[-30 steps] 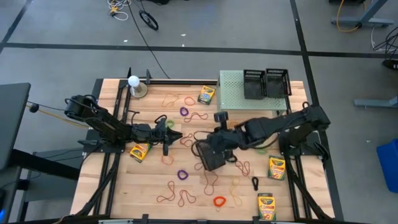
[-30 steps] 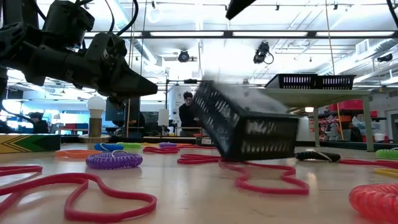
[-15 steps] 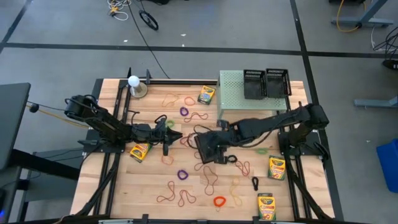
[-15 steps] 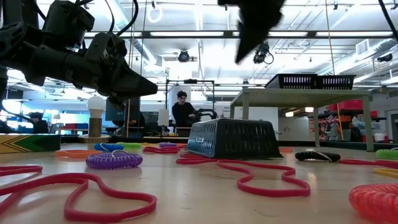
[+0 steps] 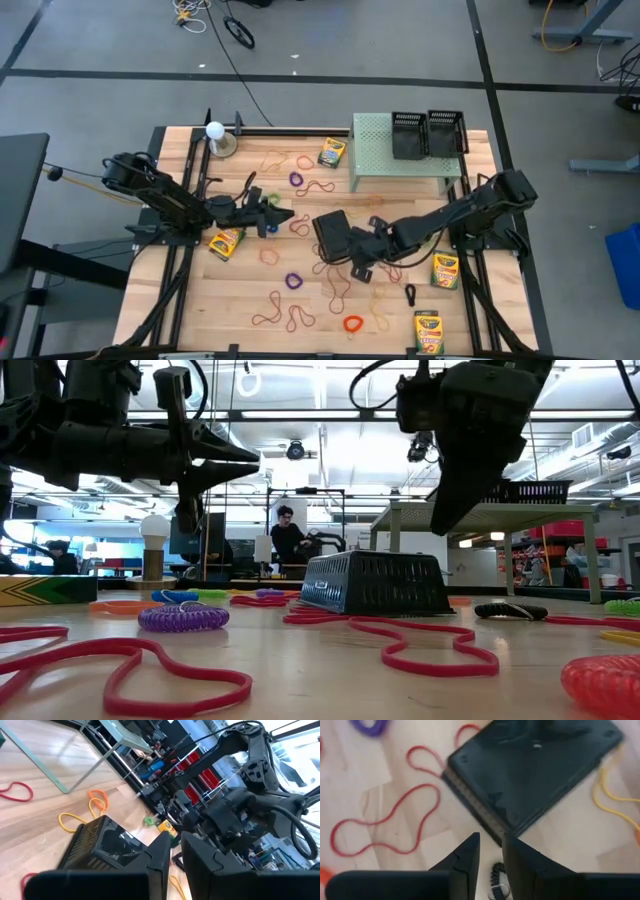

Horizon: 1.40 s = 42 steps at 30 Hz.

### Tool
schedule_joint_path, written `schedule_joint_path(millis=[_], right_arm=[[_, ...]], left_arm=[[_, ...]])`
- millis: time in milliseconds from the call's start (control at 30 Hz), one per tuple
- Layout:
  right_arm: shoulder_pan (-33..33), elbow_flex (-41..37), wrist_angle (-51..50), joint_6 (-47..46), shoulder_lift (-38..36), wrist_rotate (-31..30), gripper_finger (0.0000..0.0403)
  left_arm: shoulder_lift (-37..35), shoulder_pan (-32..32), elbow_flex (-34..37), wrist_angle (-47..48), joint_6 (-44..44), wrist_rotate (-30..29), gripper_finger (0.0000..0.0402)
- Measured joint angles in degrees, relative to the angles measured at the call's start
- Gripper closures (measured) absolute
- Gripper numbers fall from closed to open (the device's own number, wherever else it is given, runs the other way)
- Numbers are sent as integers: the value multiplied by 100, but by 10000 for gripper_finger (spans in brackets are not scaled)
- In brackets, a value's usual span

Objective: Pick & Place Office Desk Supplies
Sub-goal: Put the black basket on the shelf

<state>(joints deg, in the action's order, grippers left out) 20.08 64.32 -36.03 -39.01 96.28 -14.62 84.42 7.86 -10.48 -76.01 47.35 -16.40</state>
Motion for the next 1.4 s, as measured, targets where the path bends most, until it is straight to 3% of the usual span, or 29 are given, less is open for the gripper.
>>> schedule_joint_path(millis=[433,533,633,767,867,967,1133,1400], right_arm=[[49,-9,-160,-189,-52,-641,282],[48,-11,-358,-168,-174,-681,282],[87,-220,-364,-93,-275,-721,288],[9,-999,514,98,-419,-323,326],[-175,-1352,861,113,-455,-326,368],[-334,-1432,1051,303,-414,-333,396],[-496,-1451,1789,881,-271,-66,385],[-589,-1454,2041,1112,86,153,398]], left_arm=[[4,-37,-82,-66,-286,-162,349],[4,-152,-150,174,-1595,352,350],[4,-57,-277,1005,-3076,780,359],[29,6,-648,2422,-4031,866,378],[163,2,-1043,3300,-4136,1036,395],[448,25,-1410,3534,-4197,1276,395],[1140,148,-1919,3587,-4379,1344,396],[2014,267,-2471,3616,-4373,1240,397]])
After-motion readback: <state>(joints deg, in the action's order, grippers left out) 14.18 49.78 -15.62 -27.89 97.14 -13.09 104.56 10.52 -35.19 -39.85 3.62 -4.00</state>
